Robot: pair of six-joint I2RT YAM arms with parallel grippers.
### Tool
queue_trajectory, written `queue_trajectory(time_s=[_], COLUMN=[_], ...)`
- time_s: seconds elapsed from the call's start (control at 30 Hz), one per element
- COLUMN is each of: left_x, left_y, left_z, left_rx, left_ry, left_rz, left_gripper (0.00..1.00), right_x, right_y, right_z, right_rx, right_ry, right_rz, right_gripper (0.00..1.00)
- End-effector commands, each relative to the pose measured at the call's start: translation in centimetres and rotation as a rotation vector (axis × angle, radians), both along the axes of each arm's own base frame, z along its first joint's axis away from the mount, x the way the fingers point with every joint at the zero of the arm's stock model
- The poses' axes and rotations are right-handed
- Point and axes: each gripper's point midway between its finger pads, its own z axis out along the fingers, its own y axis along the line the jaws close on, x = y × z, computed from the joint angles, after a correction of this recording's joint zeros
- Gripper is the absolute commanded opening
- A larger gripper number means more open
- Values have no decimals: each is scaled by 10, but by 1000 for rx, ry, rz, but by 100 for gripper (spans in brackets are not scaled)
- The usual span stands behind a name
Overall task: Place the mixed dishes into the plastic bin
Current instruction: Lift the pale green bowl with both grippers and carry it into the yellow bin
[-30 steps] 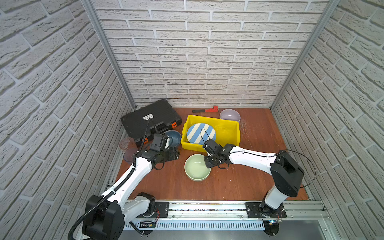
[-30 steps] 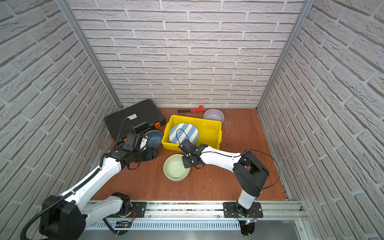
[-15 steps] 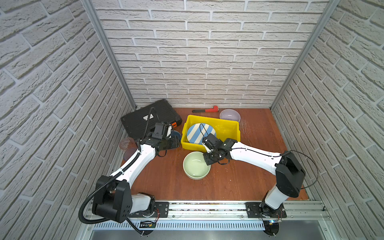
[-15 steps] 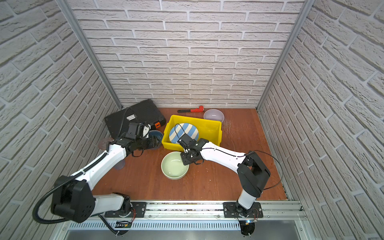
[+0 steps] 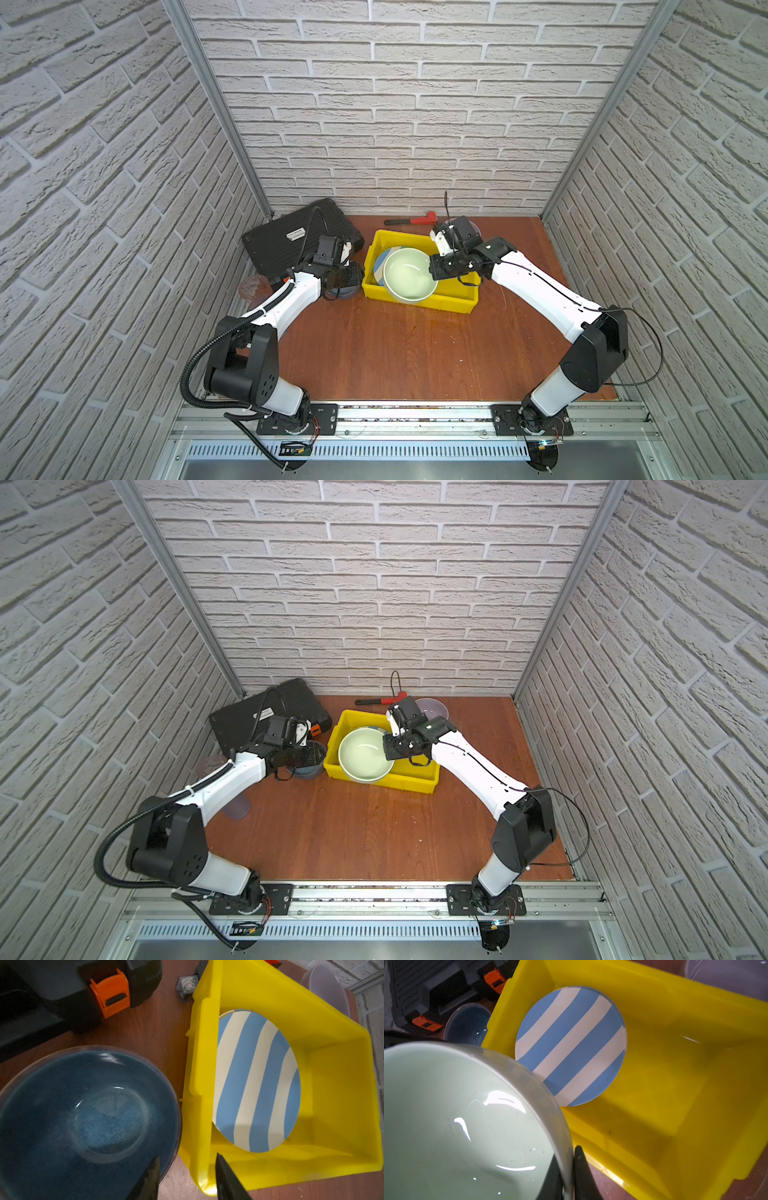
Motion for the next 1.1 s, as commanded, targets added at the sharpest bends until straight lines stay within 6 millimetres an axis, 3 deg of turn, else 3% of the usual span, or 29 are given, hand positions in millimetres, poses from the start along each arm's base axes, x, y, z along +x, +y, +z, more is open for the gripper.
queue_trajectory(time_s=[0.0,0.23,0.47,0.6,0.67,0.77,1.07], left_x=[18,27,25,21,18,15,8], left_y=[-11,-17,-26,-28,-31,-34,-37], left_z=[13,-1,-11,-12,-13,-13,-15], left_rx=[-52,-52,-24,12,21,24,43], left_ry=[-60,-32,-12,-10,-9,-7,1], left_rz=[-32,-56,-93,-107,-115,-122,-134], left_gripper=[41,37,34,34,34,34,33], right_x=[36,82,113,120,125,129,135], right_y=[12,18,17,26,28,29,33], right_z=[40,31,14,4,-14,-25,-45], right_rx=[104,116,127,162,157,158,167], right_ry=[-131,-142,-143,-126,-97,-84,-51], right_rz=[2,-45,-112,-89,-98,-109,-124], right_gripper=[6,6,6,5,5,6,5])
